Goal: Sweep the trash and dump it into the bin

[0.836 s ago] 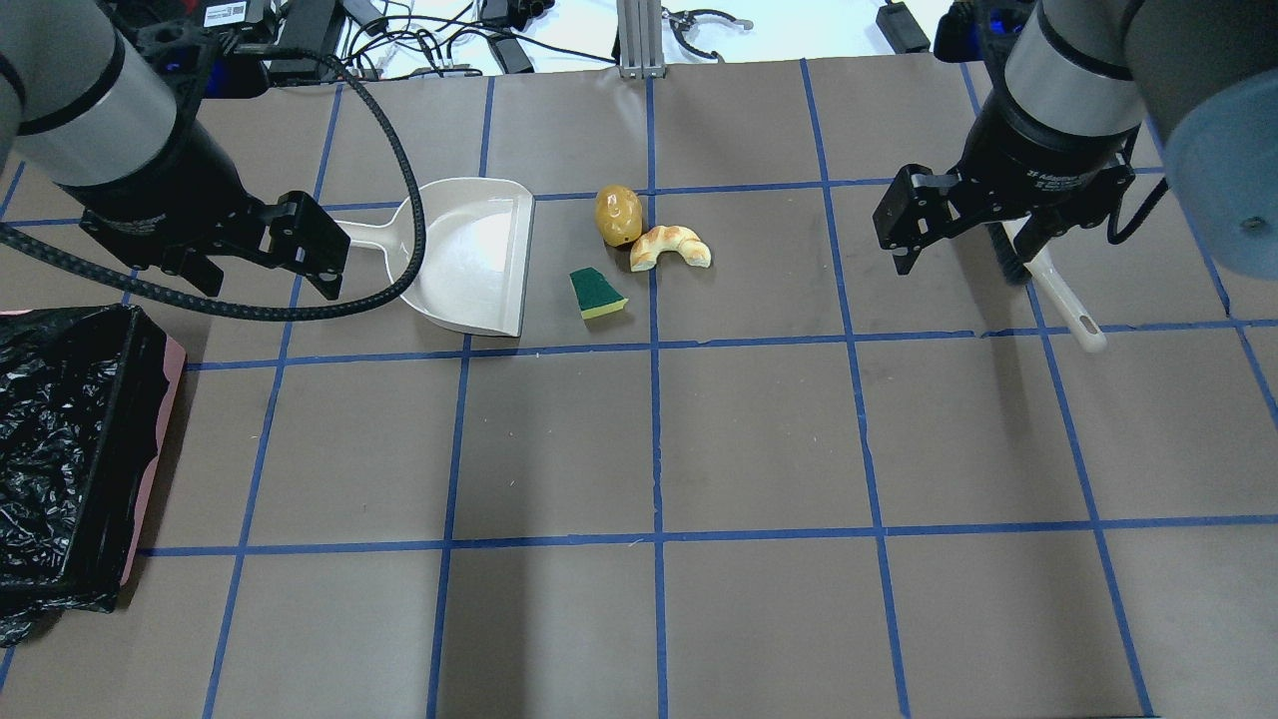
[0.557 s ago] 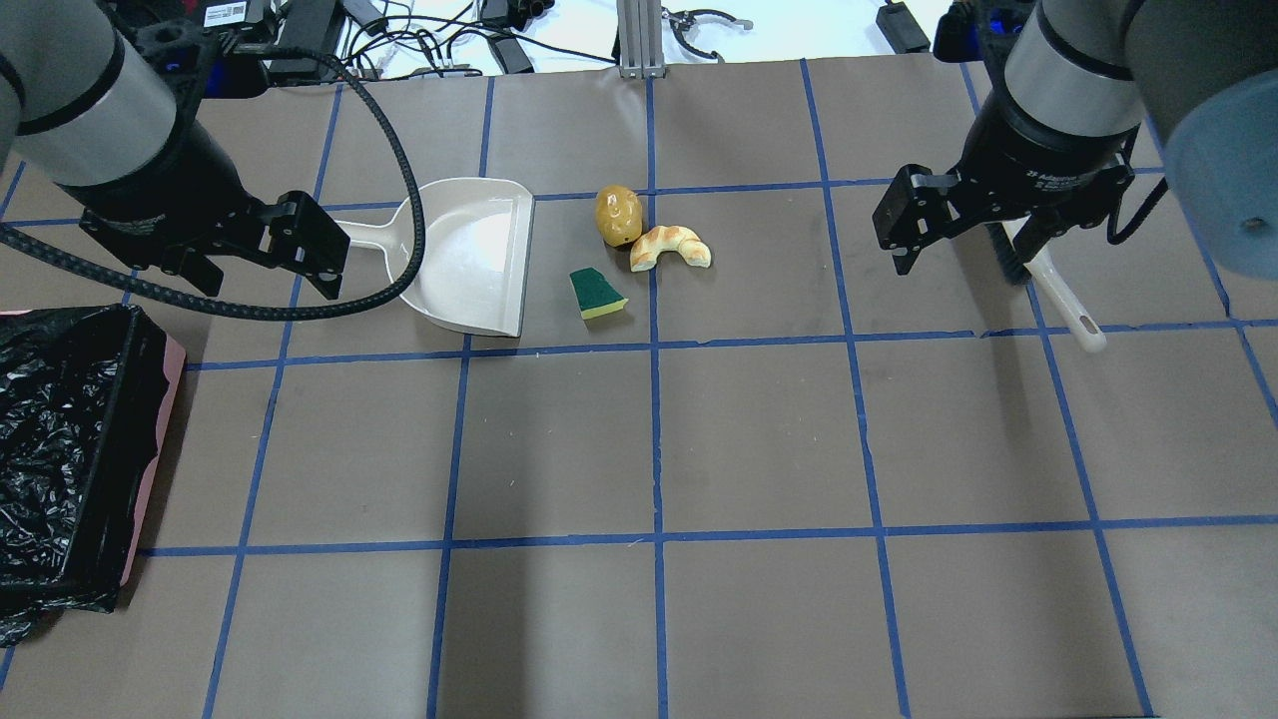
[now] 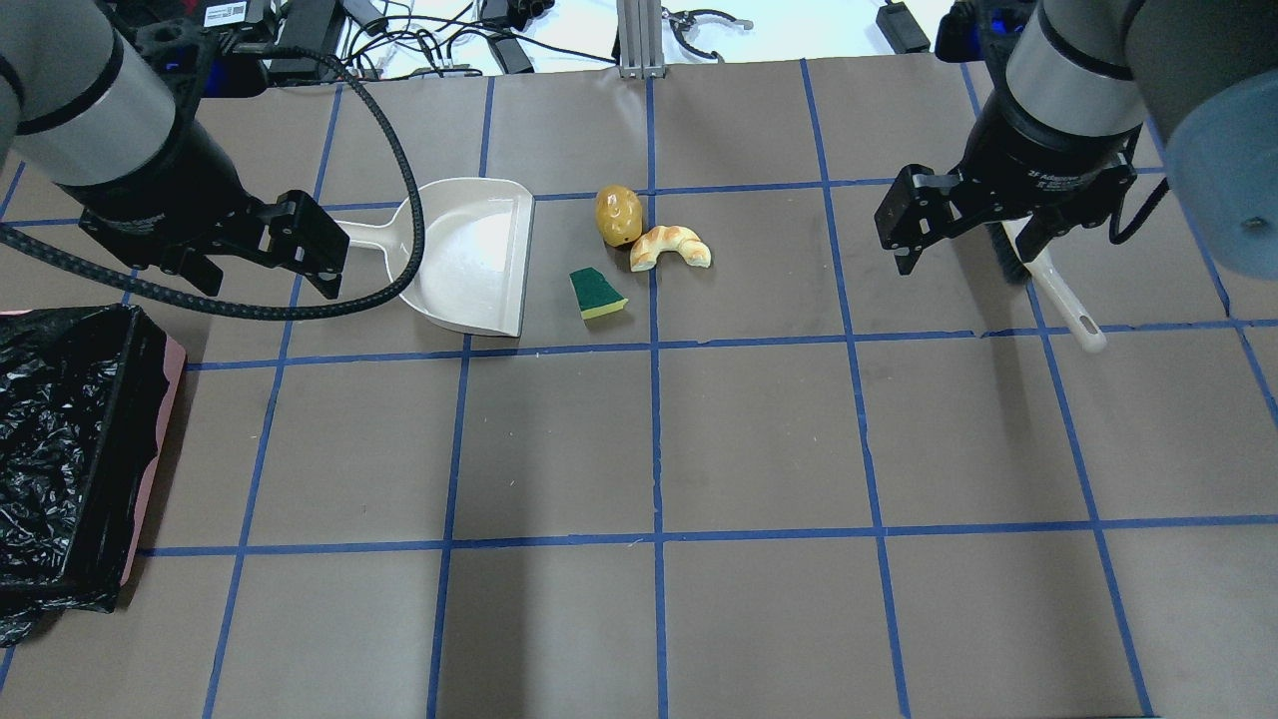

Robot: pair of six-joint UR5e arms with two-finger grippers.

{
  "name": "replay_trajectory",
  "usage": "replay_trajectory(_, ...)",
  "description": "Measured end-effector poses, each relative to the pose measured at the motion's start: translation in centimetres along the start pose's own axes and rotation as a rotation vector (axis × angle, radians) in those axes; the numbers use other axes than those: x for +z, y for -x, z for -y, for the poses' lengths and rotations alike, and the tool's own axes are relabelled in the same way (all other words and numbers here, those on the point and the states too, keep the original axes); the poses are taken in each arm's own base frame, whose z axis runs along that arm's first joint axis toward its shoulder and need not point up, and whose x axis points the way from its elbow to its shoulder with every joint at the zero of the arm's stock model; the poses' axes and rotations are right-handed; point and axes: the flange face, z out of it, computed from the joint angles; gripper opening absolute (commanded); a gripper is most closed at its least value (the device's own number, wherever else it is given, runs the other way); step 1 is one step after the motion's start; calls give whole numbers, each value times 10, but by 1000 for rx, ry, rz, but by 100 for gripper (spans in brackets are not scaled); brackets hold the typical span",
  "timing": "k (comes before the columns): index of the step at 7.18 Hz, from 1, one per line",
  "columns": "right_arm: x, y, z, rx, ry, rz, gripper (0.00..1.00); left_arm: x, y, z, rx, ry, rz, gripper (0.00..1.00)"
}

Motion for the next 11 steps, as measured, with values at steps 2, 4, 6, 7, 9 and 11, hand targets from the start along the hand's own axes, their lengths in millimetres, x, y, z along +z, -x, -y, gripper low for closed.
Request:
replay_trajectory(2, 0, -1, 2, 8, -7, -3, 100, 0, 0, 0, -1, 1, 0, 100)
replay_trajectory(4, 5, -3, 5, 12, 6, -1, 100, 0, 1, 0, -1, 0, 1, 100)
replay_trajectory(6, 7, -3, 6, 4, 15, 0, 100, 0, 0, 1, -1, -1, -1, 100)
replay_trajectory(7, 7, -3, 6, 3, 15, 5, 100, 0, 0, 1, -1, -1, -1, 100)
replay_trajectory(9, 7, -3, 6, 2, 11, 11, 100, 0, 0, 1, -1, -1, -1, 100)
replay_trajectory(11, 6, -3, 6, 2, 9, 10, 100, 0, 0, 1, -1, -1, -2, 100)
